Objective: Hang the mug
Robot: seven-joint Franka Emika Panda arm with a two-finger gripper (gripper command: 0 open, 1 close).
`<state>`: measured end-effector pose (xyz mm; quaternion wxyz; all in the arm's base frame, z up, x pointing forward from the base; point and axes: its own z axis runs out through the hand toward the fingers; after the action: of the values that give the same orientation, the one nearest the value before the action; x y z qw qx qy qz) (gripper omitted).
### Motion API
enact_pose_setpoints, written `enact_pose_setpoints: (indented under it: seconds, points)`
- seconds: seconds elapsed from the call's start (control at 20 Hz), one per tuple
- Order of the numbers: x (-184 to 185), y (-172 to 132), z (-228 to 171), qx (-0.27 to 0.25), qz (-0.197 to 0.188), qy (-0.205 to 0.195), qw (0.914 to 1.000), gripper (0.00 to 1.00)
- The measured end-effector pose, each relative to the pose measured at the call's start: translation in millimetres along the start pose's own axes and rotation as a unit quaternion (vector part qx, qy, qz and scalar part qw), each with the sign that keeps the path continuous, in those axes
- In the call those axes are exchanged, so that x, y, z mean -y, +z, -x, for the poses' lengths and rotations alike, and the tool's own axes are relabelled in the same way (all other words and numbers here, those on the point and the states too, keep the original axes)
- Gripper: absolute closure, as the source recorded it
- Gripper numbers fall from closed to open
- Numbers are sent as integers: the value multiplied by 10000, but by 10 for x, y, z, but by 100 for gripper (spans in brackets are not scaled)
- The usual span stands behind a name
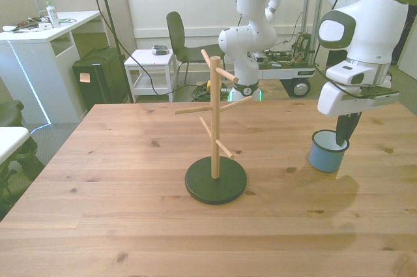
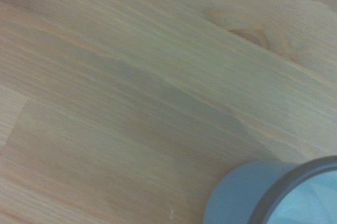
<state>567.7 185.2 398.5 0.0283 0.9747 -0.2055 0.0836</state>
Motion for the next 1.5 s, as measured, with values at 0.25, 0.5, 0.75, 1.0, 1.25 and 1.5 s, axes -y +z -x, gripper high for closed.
enact_pose_setpoints:
  seconds: [0.25,0.5,0.75,1.0,1.25,1.5]
  points:
    - [1,-72,-48,-24,33,10,10000,100]
    - [3,-478,-159,-205,122,-6,9997,100]
    - [-23,-938,-213,-403,145,2,9991,100]
    - [-123,-1482,-327,-586,89,-5,9982,100]
    - [-334,-1675,-580,-656,87,60,9978,100]
    - [-582,-1711,-785,-671,100,120,9976,100]
